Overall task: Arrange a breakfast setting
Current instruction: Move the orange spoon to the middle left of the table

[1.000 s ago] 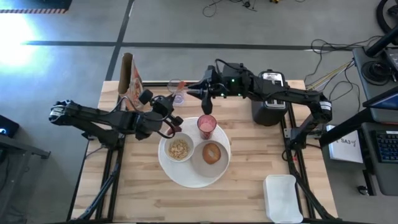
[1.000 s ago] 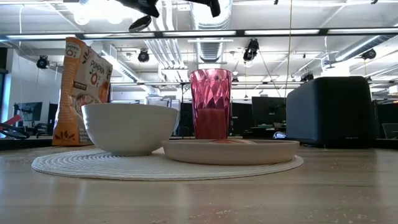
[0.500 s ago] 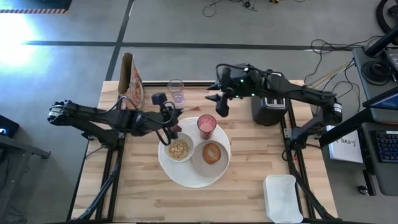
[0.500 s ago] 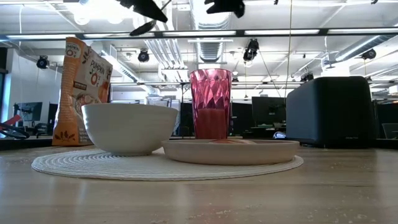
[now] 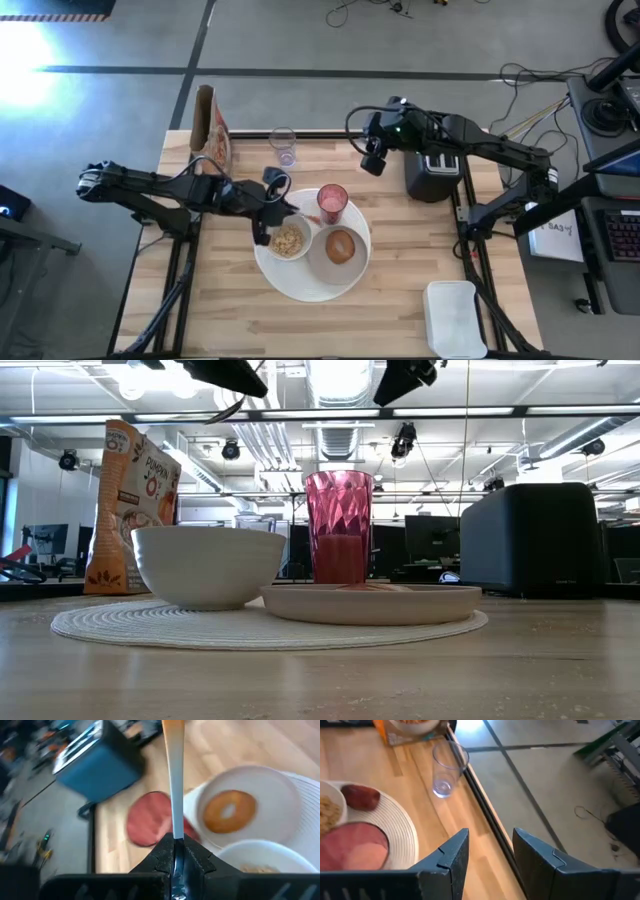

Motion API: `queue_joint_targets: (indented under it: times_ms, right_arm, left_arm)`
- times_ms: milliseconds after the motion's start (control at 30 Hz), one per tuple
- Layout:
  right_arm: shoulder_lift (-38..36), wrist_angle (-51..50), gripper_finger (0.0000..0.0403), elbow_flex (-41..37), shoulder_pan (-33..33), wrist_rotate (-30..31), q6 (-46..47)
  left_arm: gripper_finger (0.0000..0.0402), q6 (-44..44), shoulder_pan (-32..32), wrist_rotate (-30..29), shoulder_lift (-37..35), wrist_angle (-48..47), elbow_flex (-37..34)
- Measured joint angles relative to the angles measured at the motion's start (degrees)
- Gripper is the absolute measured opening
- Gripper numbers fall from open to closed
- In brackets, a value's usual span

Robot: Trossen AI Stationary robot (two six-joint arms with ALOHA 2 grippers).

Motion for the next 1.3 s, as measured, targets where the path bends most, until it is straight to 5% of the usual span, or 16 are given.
queue_joint_targets:
  times_ms: [300, 533, 800, 1300]
  right_arm:
    - [0.04, -2.65, 0.0138, -0.01, -0.91, 5.15, -2.46]
    - [0.04, -3.05, 0.0134, -0.02, -0.88, 13.04, -5.68]
    - [0.04, -3.07, 0.0136, 0.0, -0.88, 13.36, -14.38]
    - [0.13, -2.65, 0.0138, 0.0, -0.85, 12.35, -14.27]
  left_arm:
    - [0.0, 10.53, 0.04, 7.82, 1.09, -14.82, 2.12]
    - [0.0, 11.21, 0.05, 10.35, 9.45, -38.71, 19.19]
    - [0.0, 14.33, -0.39, 14.03, 20.71, -62.94, 31.85]
    - [0.0, 20.84, -1.35, 21.71, 22.08, -60.77, 24.41]
